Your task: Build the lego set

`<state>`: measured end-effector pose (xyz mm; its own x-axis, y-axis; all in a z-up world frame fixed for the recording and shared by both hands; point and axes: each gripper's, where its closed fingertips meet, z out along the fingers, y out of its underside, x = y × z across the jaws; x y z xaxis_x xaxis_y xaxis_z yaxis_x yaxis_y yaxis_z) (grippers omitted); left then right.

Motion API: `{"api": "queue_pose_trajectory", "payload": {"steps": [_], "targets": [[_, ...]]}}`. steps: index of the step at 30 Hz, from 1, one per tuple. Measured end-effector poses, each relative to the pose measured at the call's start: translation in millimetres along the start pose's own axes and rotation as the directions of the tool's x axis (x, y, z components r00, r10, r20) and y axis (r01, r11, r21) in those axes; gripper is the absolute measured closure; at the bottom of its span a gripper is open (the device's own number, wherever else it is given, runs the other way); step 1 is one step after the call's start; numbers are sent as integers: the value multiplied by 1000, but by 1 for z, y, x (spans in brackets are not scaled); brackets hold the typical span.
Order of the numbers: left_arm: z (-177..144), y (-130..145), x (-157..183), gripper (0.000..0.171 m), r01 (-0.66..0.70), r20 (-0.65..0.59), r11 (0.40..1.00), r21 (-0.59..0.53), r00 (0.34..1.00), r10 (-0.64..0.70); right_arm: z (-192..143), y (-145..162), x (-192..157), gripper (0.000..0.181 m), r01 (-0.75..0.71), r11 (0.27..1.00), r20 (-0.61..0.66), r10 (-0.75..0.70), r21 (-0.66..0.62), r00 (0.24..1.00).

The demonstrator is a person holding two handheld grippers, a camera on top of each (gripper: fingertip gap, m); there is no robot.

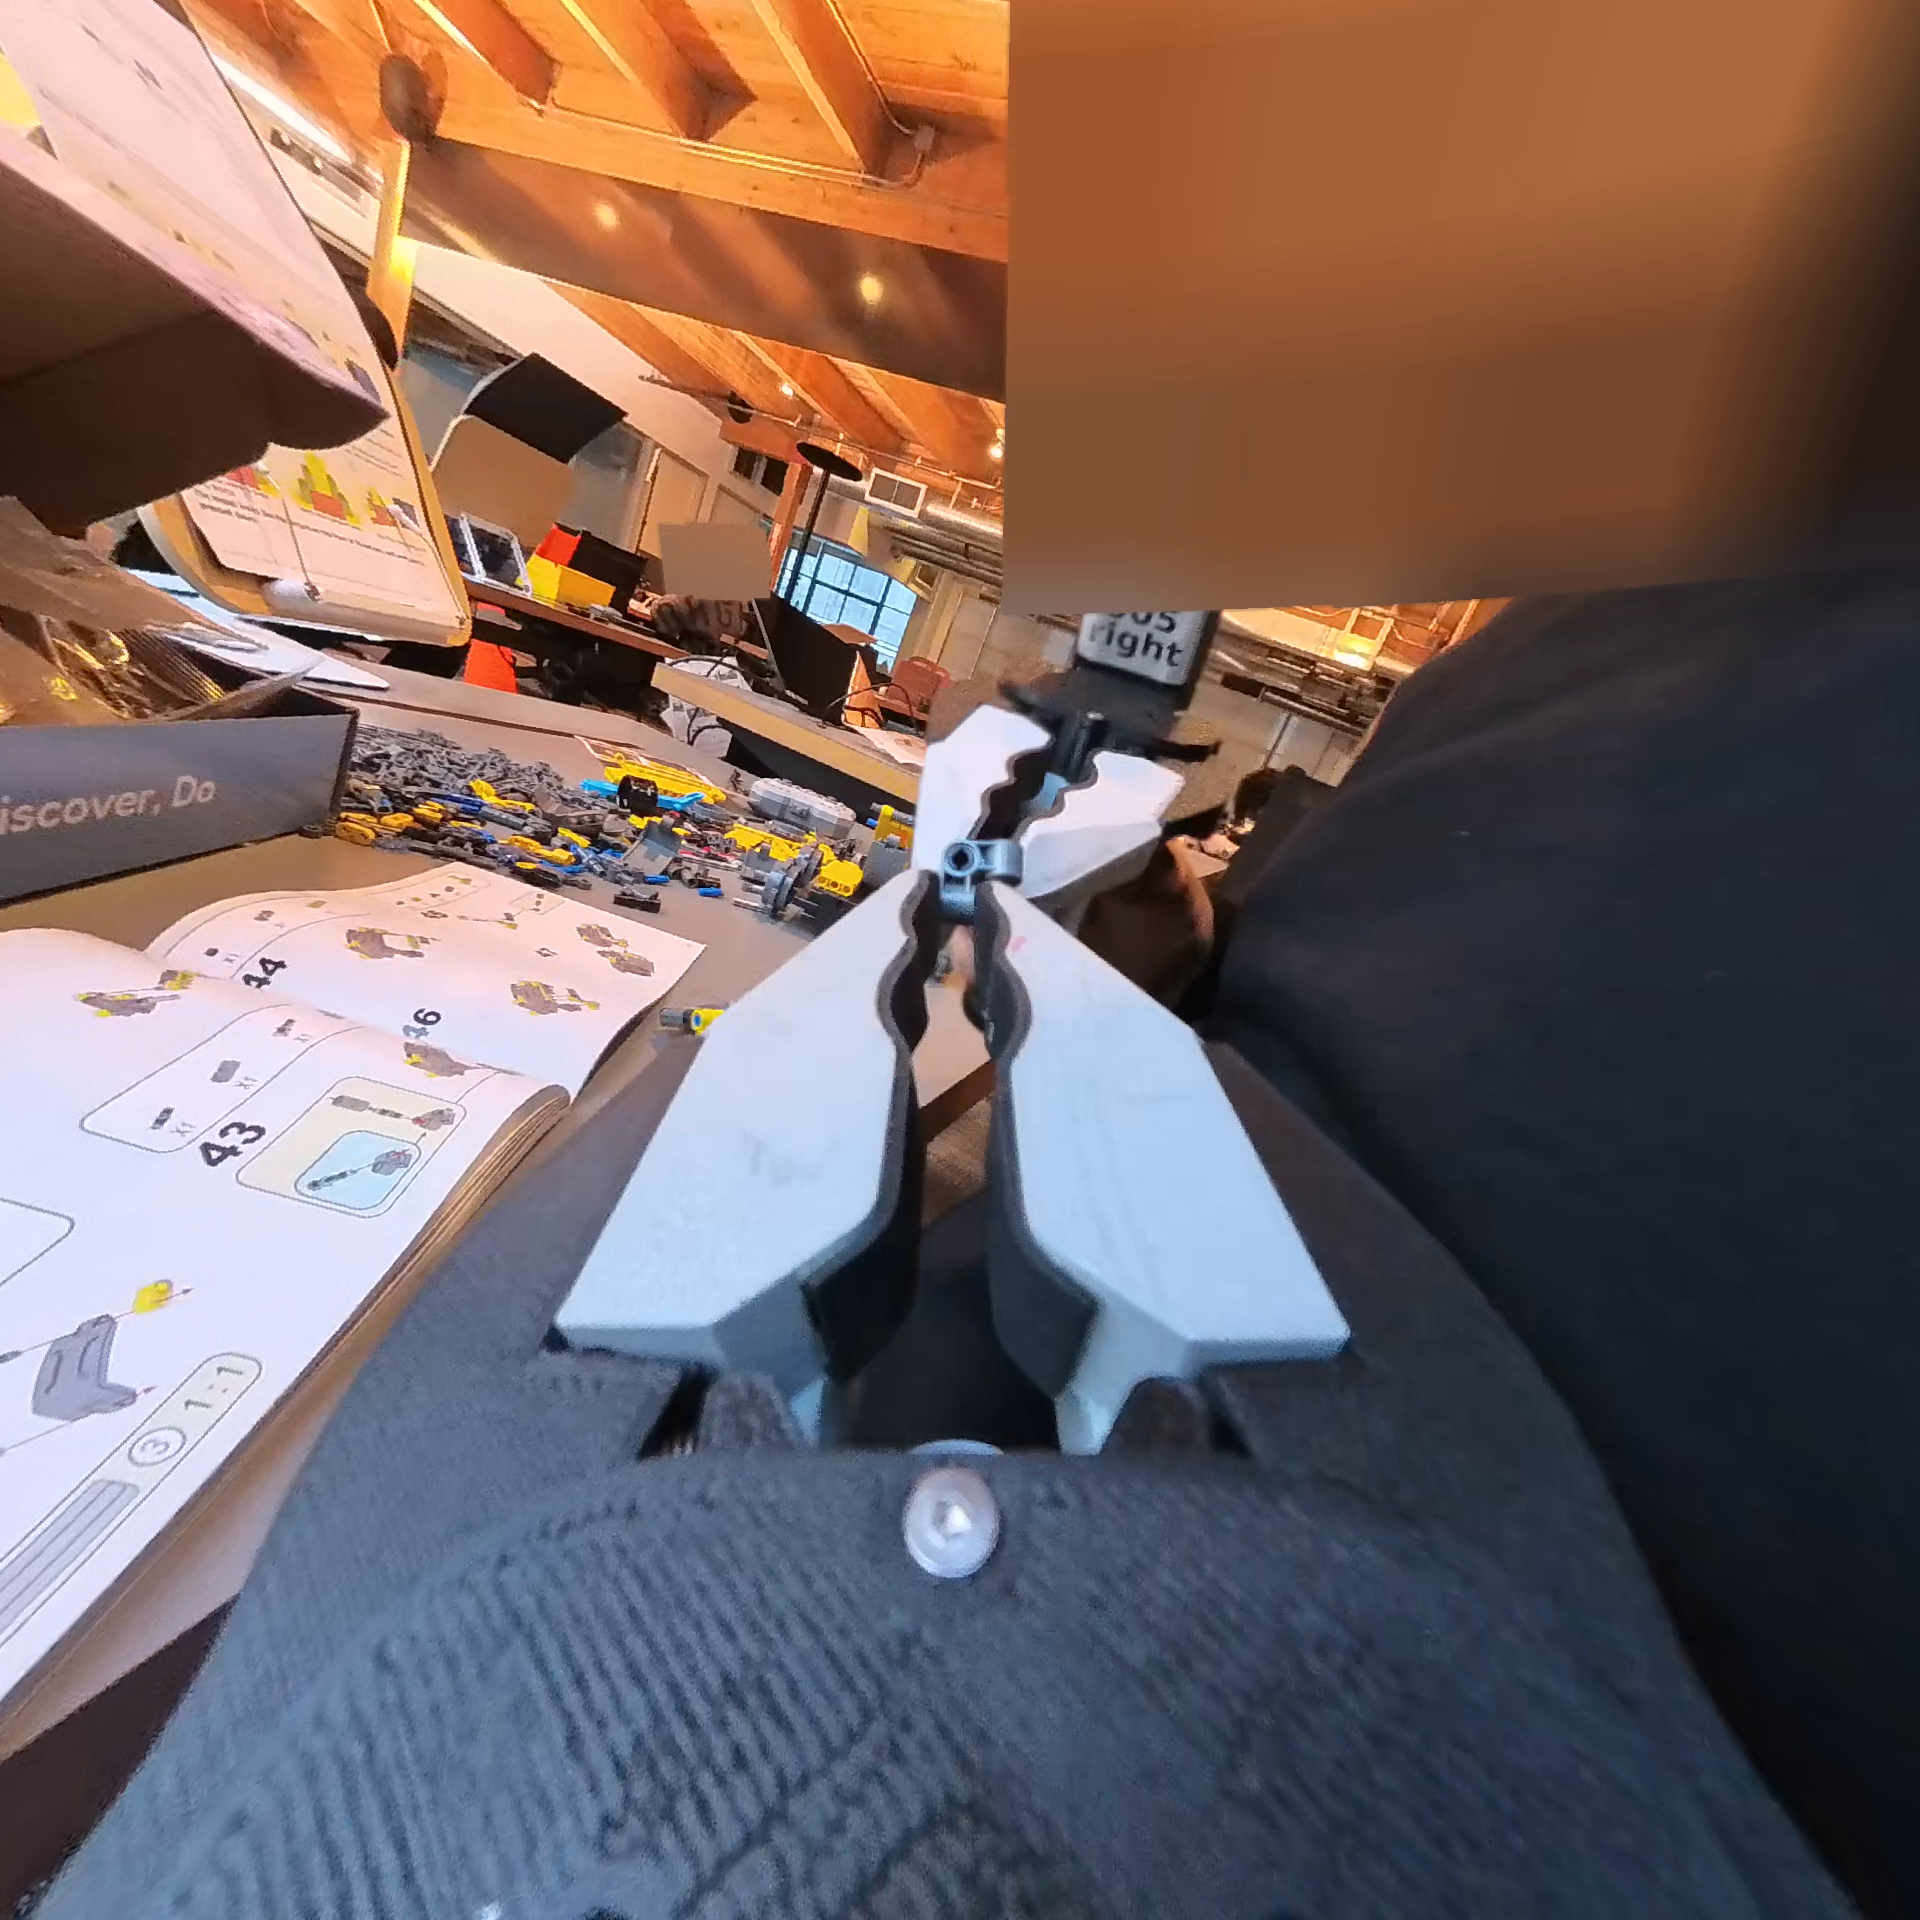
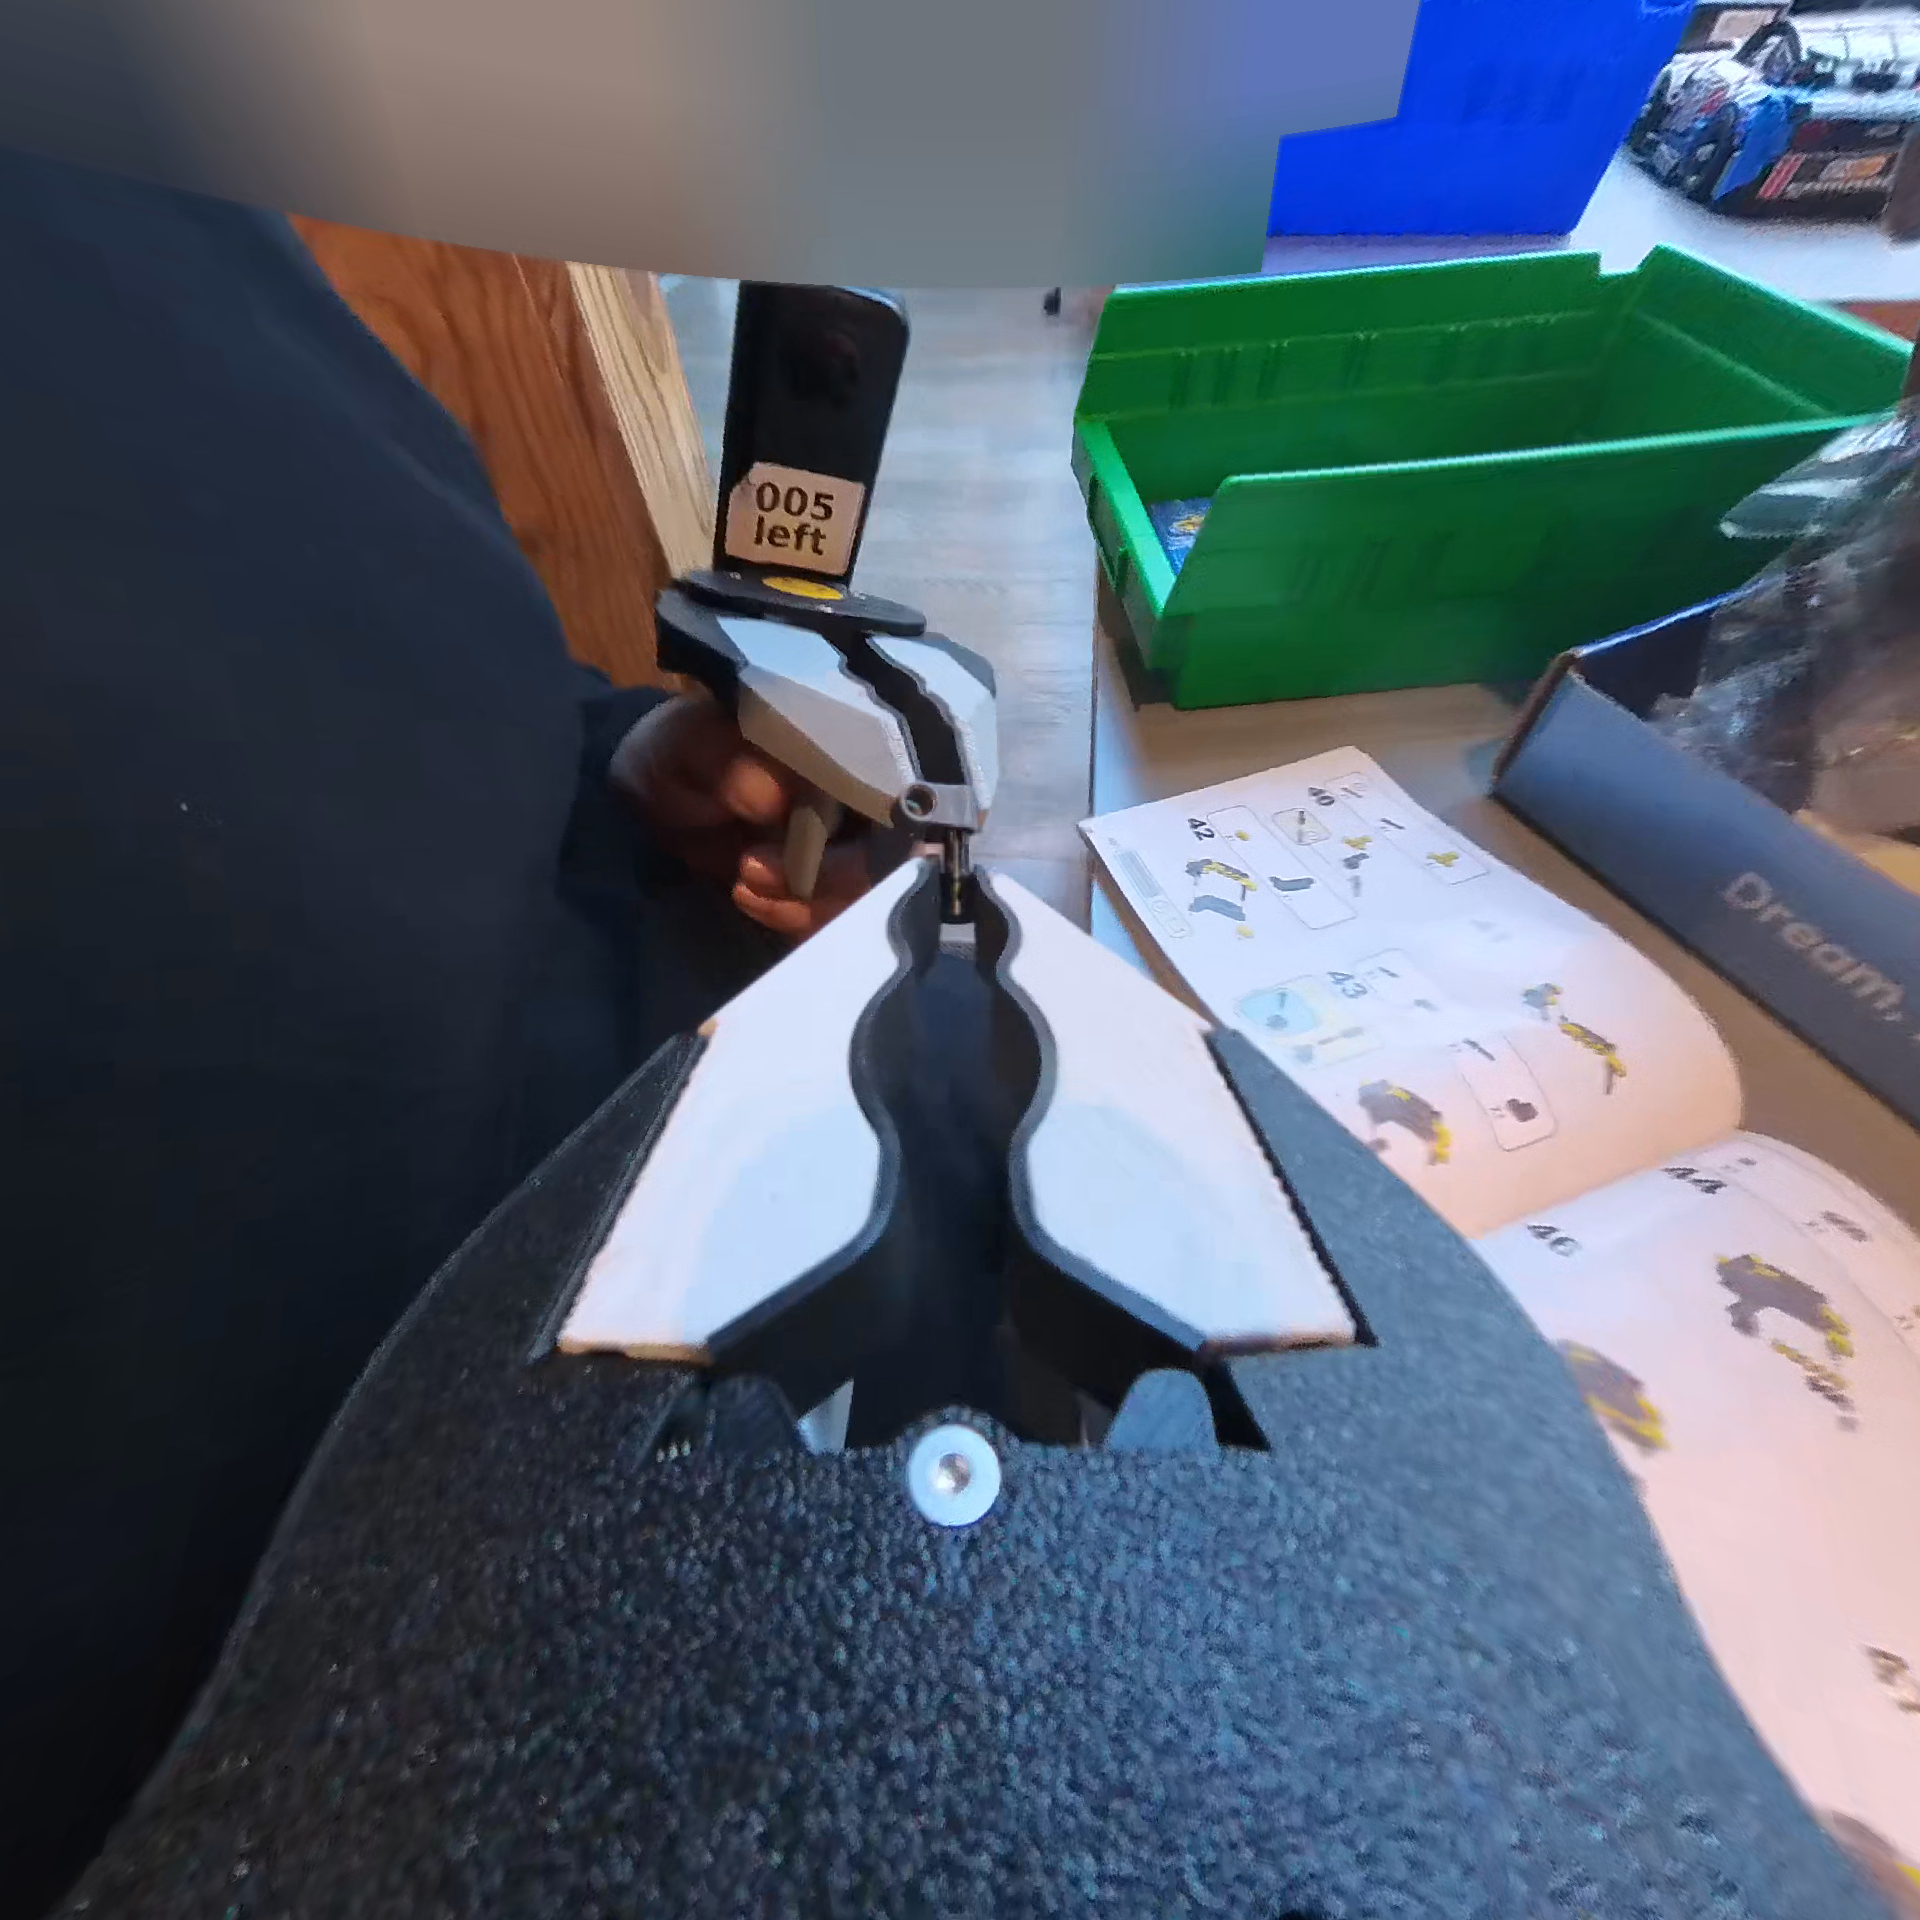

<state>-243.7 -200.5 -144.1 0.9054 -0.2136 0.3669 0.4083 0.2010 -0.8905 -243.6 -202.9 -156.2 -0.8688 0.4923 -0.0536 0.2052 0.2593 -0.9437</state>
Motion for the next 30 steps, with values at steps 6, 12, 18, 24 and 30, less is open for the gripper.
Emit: {"api": "queue_pose_trajectory", "payload": {"steps": [6,12,18,24,30], "targets": [[0,22,-9,165,34,-53,978,-205,998,-46,2,18,5,176,-89,994,53,93,-58,994],[-6,21,-17,139,-11,-44,940,-340,999,-4,6,19,5,176,53,986,25,-49,-155,998],[3,27,-2,153,-70,-65,928,-366,997,49,10,27,2,176,123,967,11,-123,-225,992],[3,29,2,166,-117,-58,918,-380,993,102,8,29,-2,176,142,958,10,-144,-249,990],[-3,32,-7,140,-126,-41,896,-427,992,120,8,24,-2,176,168,955,17,-169,-244,985]]}}
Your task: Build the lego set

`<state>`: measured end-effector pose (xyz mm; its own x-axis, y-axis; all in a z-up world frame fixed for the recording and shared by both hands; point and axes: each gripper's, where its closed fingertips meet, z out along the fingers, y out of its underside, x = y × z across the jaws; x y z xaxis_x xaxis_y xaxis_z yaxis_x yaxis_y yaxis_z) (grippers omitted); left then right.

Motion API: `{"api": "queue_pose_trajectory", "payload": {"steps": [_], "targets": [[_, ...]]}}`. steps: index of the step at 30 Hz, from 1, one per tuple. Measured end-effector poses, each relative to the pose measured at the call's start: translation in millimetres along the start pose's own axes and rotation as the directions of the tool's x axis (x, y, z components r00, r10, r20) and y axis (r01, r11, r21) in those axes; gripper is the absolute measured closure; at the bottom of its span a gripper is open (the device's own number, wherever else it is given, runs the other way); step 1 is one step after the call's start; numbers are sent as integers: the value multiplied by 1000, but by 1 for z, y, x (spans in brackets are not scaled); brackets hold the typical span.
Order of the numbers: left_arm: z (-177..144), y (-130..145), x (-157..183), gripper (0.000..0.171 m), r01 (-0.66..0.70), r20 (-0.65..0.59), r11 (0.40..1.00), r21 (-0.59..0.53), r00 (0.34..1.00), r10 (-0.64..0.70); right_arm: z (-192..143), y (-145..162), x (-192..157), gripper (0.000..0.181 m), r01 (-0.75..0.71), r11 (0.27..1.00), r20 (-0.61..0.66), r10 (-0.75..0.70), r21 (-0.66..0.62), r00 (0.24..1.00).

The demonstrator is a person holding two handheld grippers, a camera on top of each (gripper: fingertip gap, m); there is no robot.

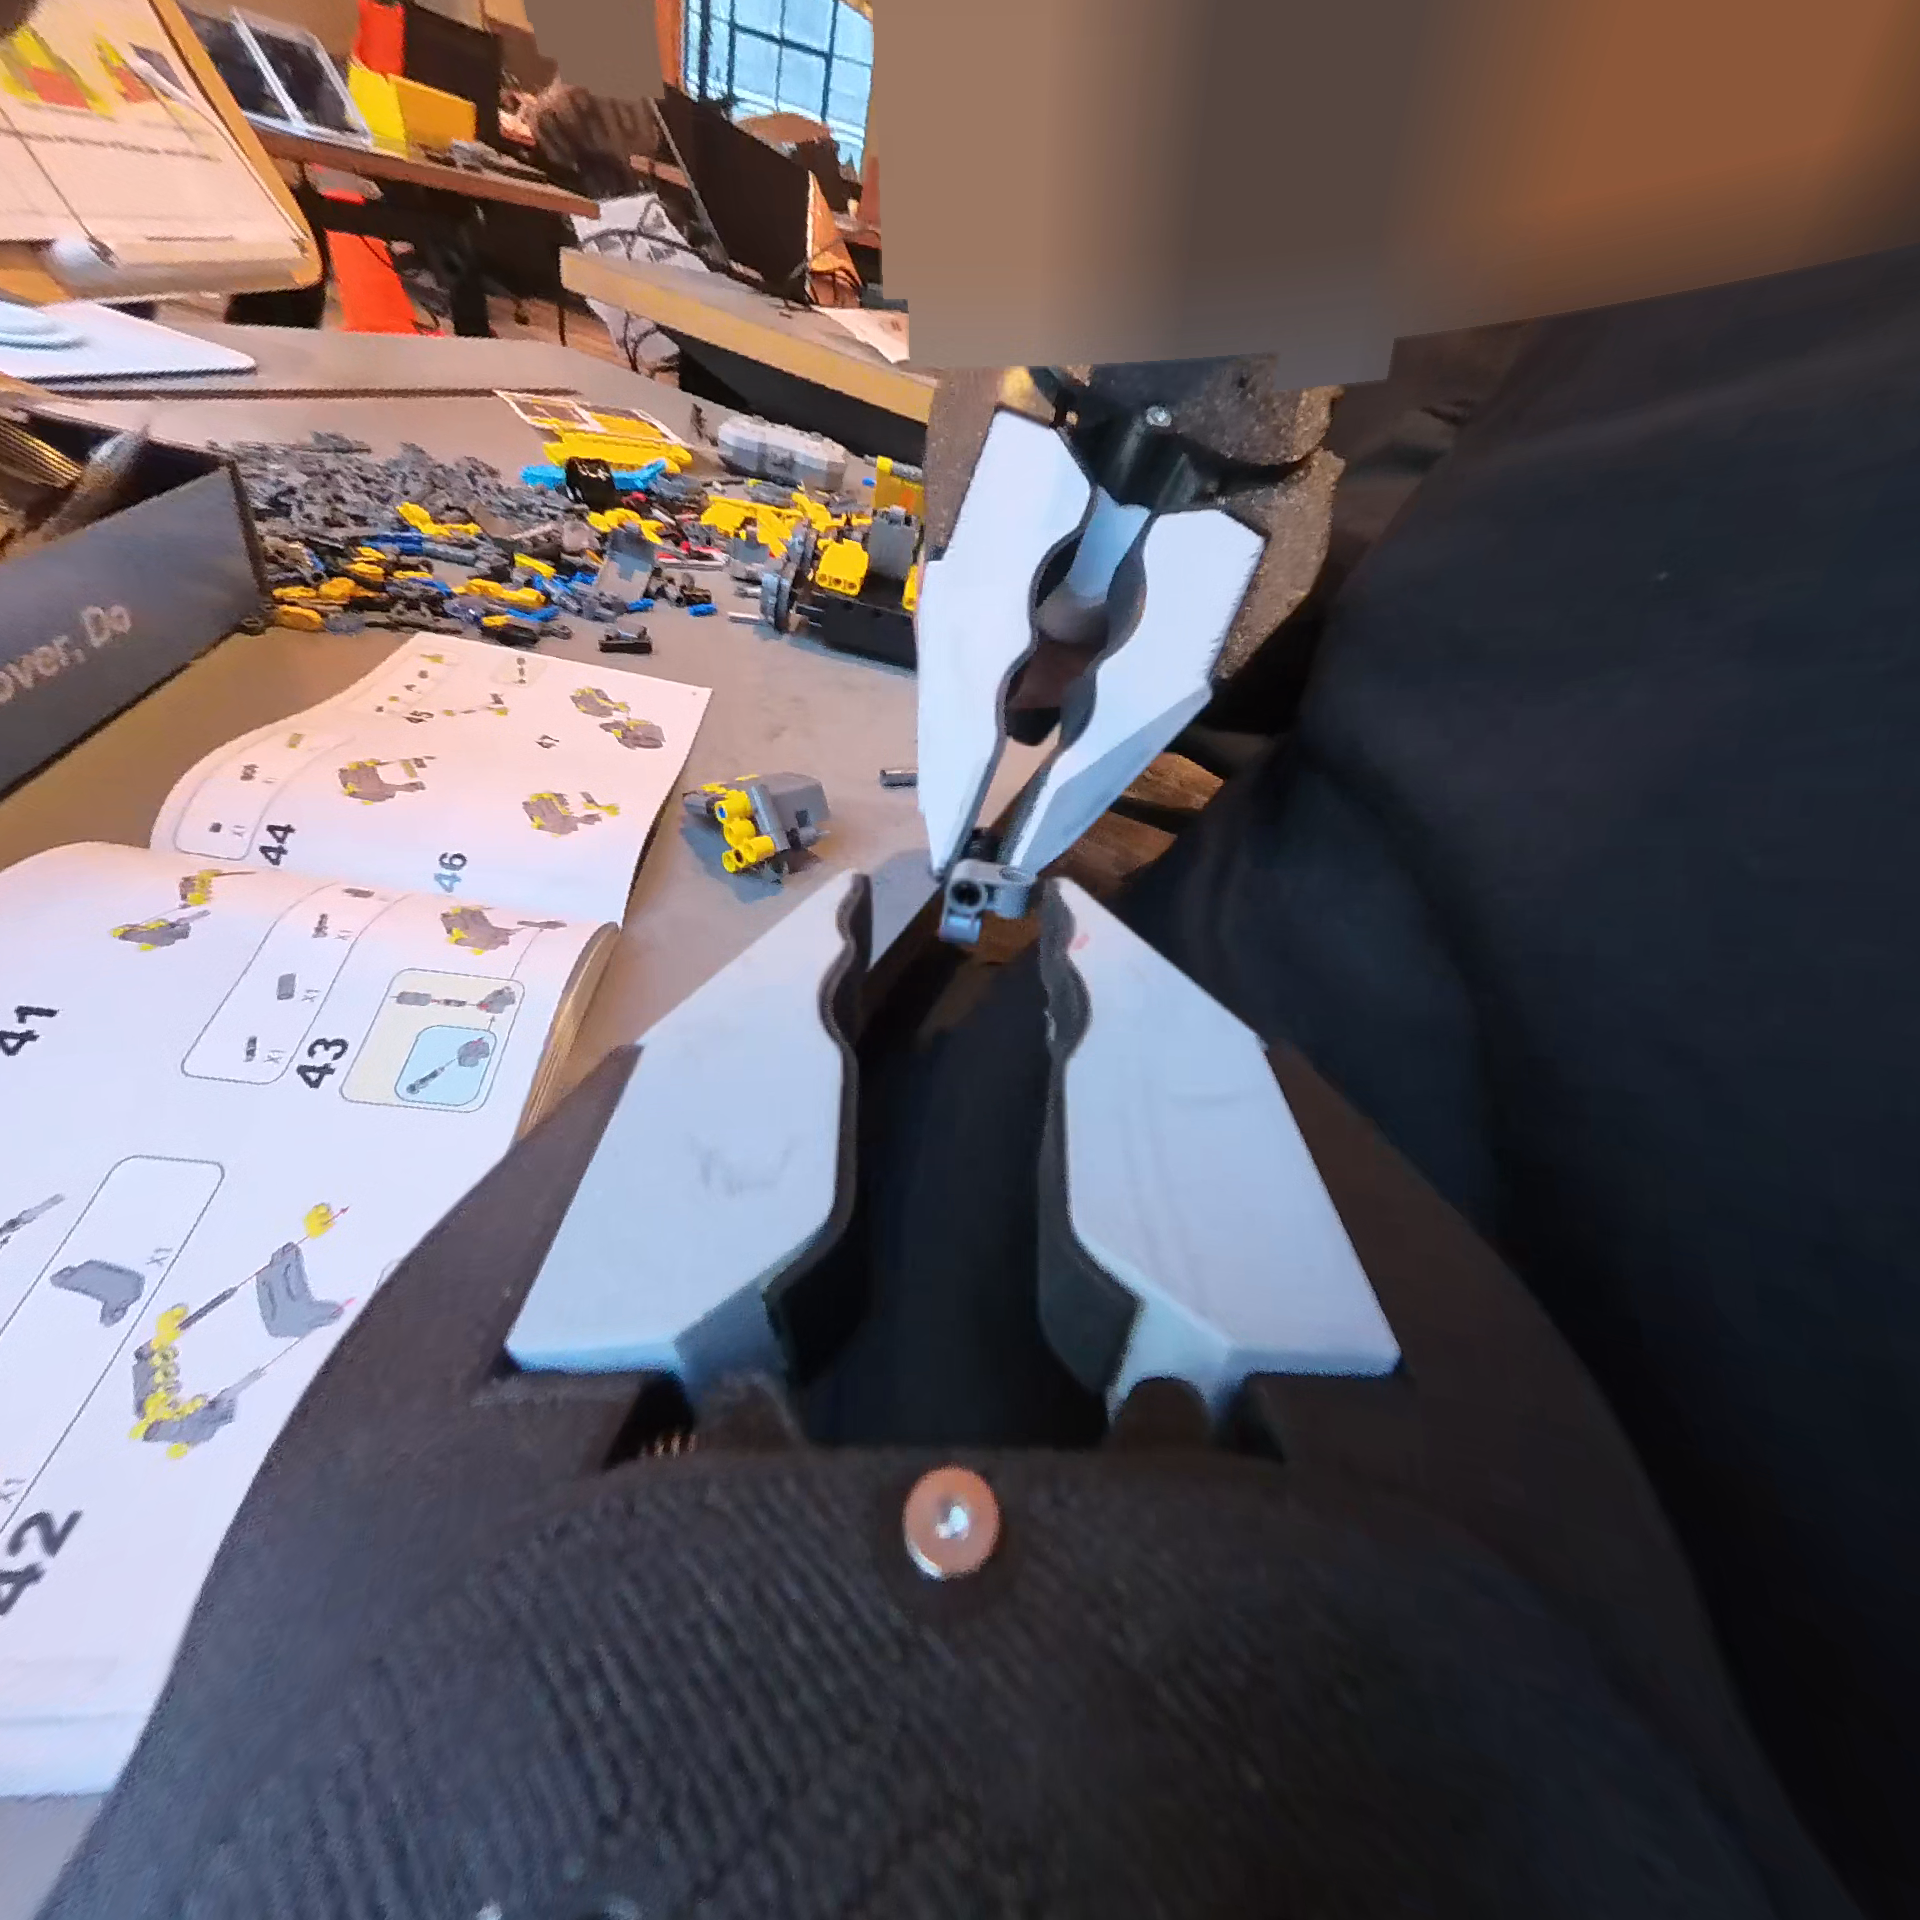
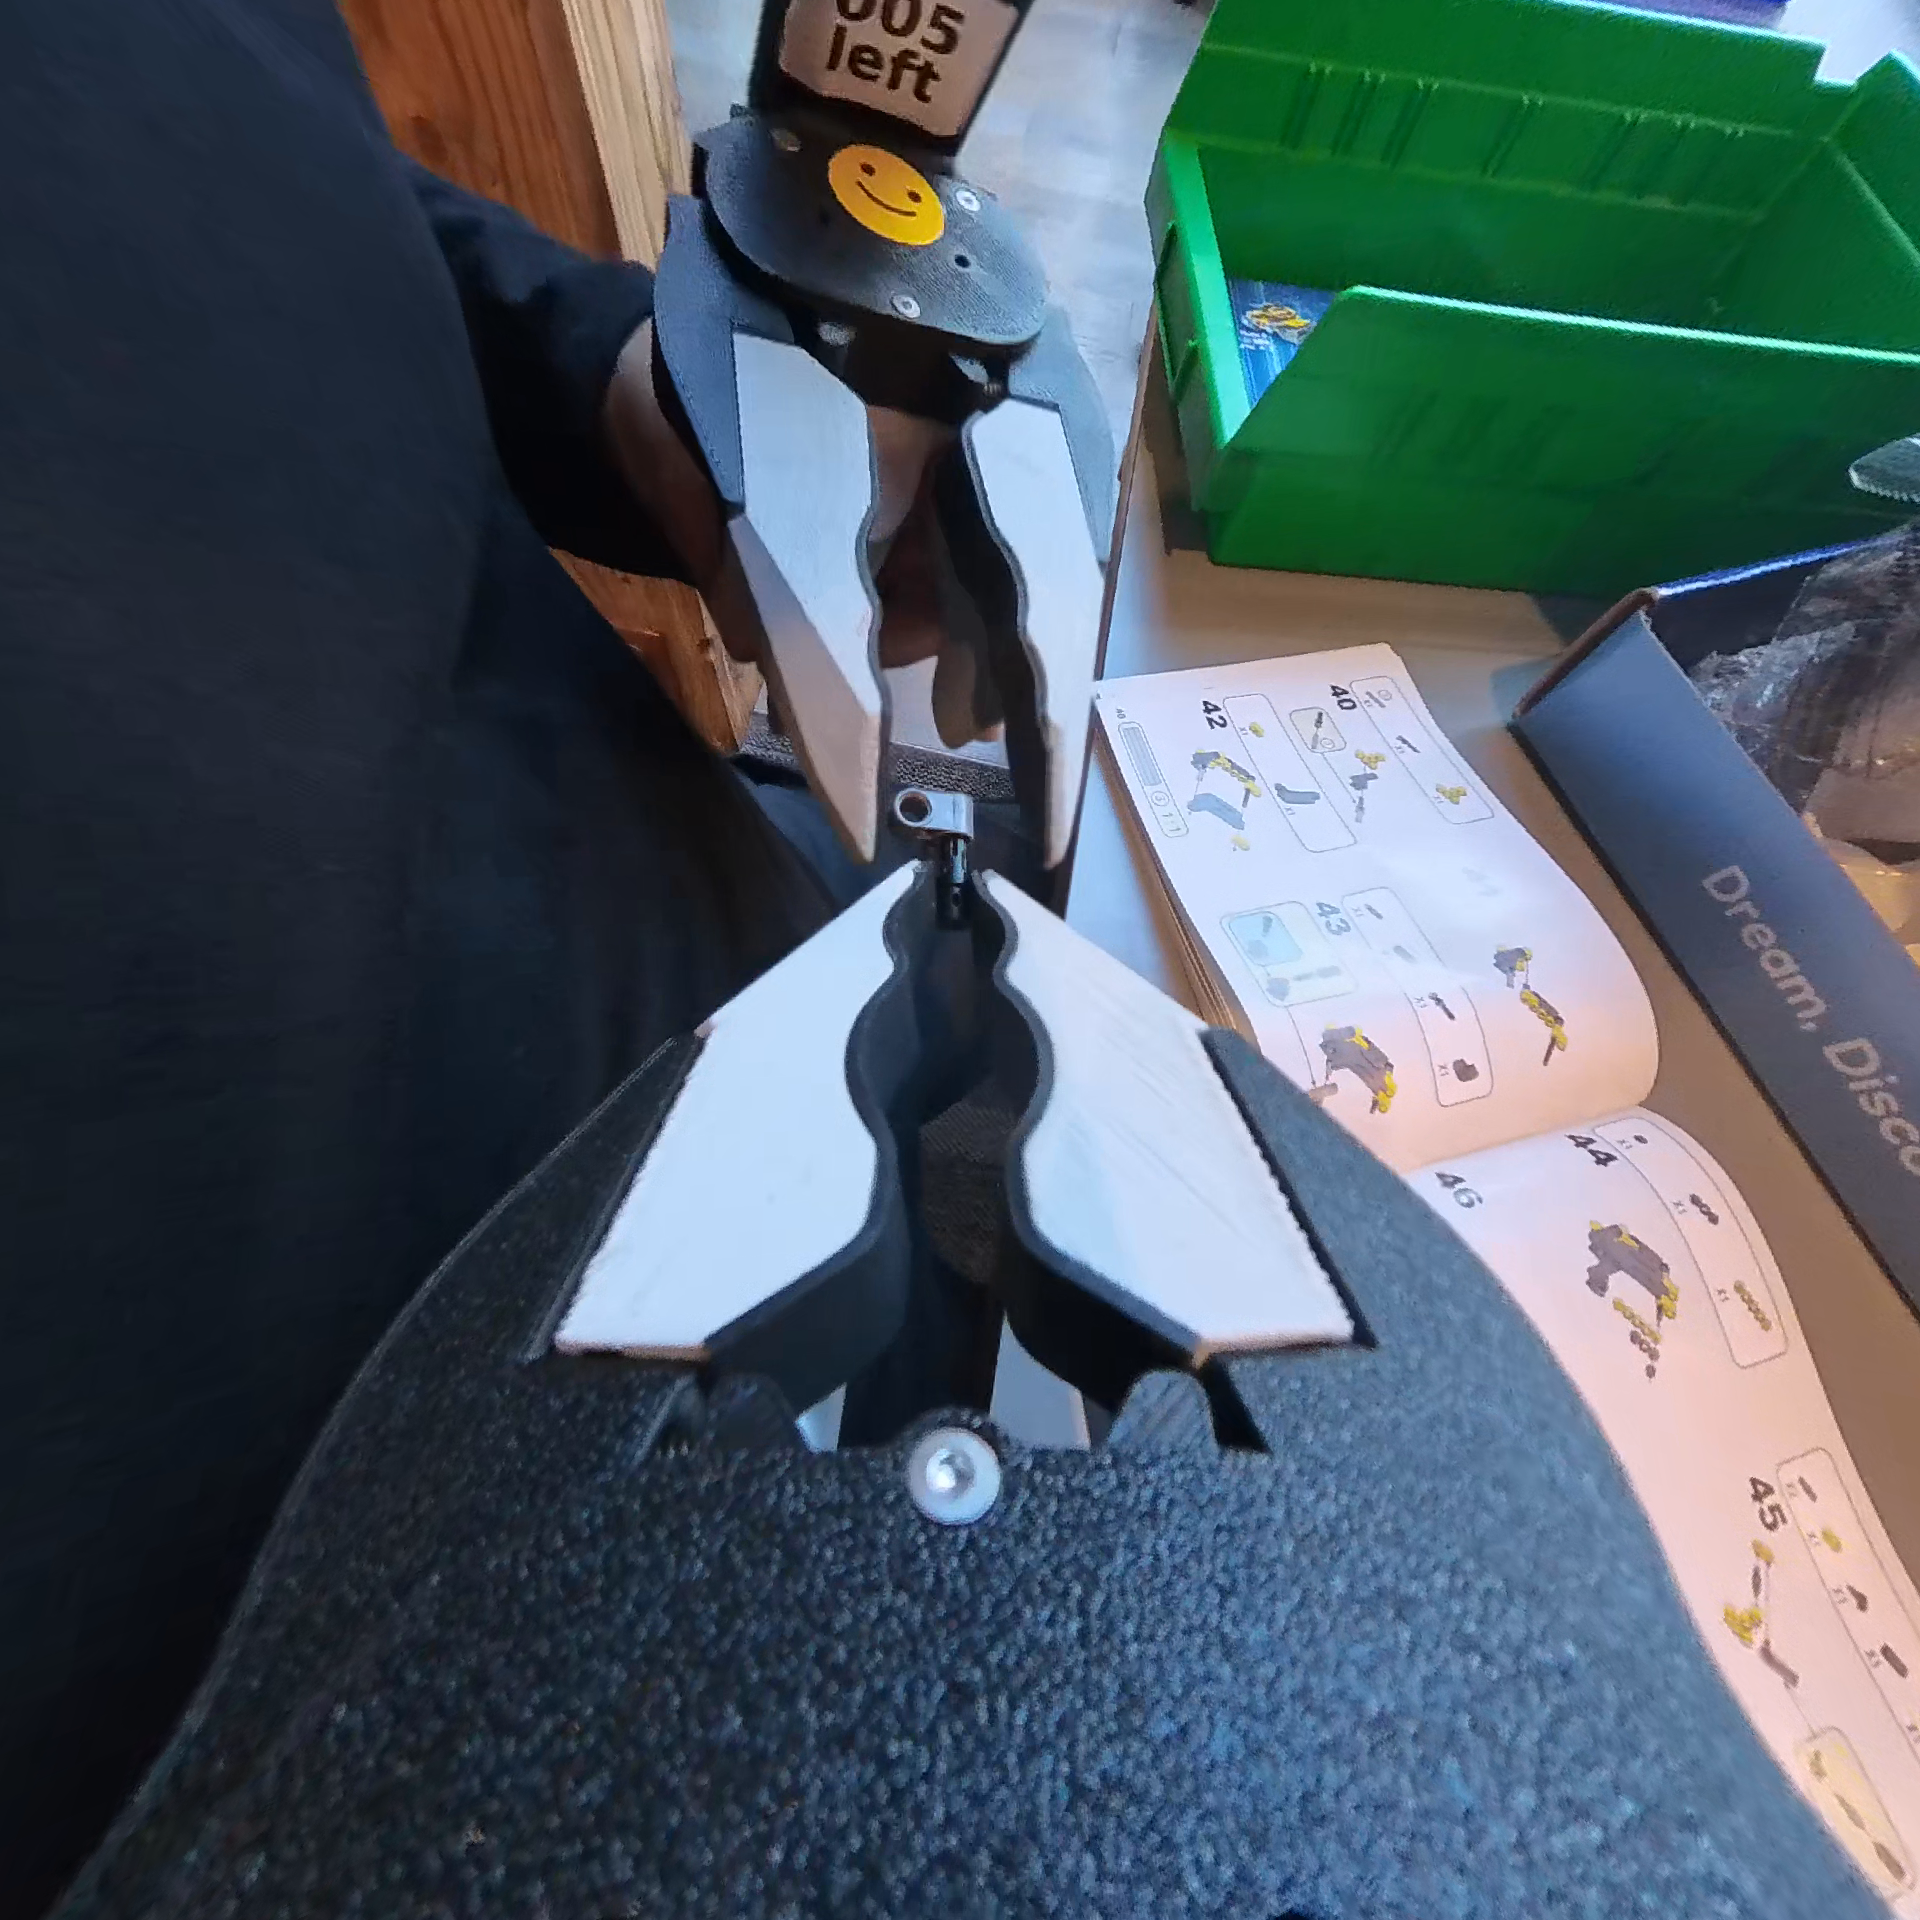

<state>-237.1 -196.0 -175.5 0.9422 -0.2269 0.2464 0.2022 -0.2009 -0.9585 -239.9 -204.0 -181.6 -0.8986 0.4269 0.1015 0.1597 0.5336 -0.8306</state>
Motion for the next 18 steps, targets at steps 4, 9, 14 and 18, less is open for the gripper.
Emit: {"api": "queue_pose_trajectory", "payload": {"steps": [4,9,14,18], "targets": [[4,2,5,150,-33,-13,999,-14,999,33,4,1,-1,176,21,1000,-1,-21,-19,1000],[5,2,6,152,-50,-1,999,-3,999,50,2,0,-2,176,14,1000,5,-14,-13,1000],[3,0,8,153,-78,3,997,18,997,78,1,-3,-3,176,5,1000,8,-5,8,1000],[1,-3,20,156,-44,-19,998,50,999,45,-4,-7,-14,177,1,999,25,-2,48,1000]]}}
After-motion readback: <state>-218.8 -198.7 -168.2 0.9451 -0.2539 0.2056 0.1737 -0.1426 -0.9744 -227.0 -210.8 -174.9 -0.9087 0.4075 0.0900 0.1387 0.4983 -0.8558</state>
